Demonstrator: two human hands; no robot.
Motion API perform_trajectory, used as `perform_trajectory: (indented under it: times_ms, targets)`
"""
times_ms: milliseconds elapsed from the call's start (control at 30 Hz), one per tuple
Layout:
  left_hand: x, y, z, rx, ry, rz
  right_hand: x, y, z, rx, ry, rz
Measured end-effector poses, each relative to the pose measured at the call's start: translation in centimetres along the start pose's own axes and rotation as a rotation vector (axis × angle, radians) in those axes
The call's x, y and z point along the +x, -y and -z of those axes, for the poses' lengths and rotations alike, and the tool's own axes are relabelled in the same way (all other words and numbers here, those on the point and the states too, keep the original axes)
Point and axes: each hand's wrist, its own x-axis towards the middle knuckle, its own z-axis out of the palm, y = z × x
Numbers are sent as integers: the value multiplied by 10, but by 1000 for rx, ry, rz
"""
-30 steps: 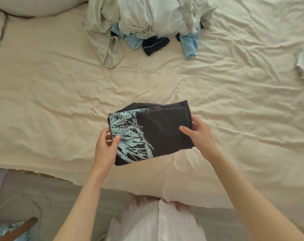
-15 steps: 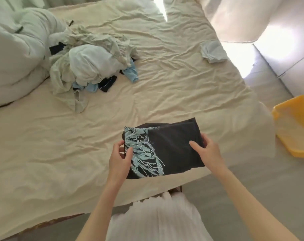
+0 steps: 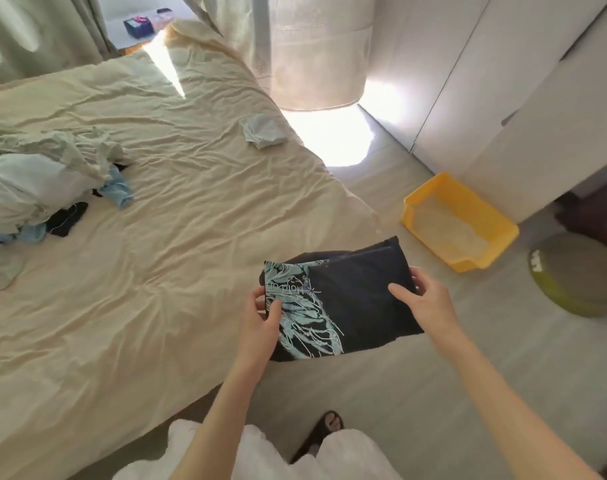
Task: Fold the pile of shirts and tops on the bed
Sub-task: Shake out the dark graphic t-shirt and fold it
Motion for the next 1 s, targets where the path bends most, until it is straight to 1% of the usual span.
perform_trajectory:
  times_ms: [133,300,467,600,700,833,933,1000]
  targets:
    - [-9,-10,-77,-18,91,36,18,-12,77,-5,-45,-31]
    - [28,-36,-150,20,104,-3,68,-20,140,75,-71,-69]
    - [82,-61,-225,21,104,-5,154,-21,191,88,-52,-79]
    - [137,-85,-286,30,148,20,239,-13,231,55,-54,-117]
    - [177,-120,-333,2,124,32,302,6,264,46,-36,-141]
    - [231,-170,-380,-26,85,-10,381,36,300,83,-3,-97]
    - [270,-197,-404,-28,21,-19,442,58,313,95,69,-88]
    - [295,-208,-418,-40,-30,10,489,70,314,62,115,-82]
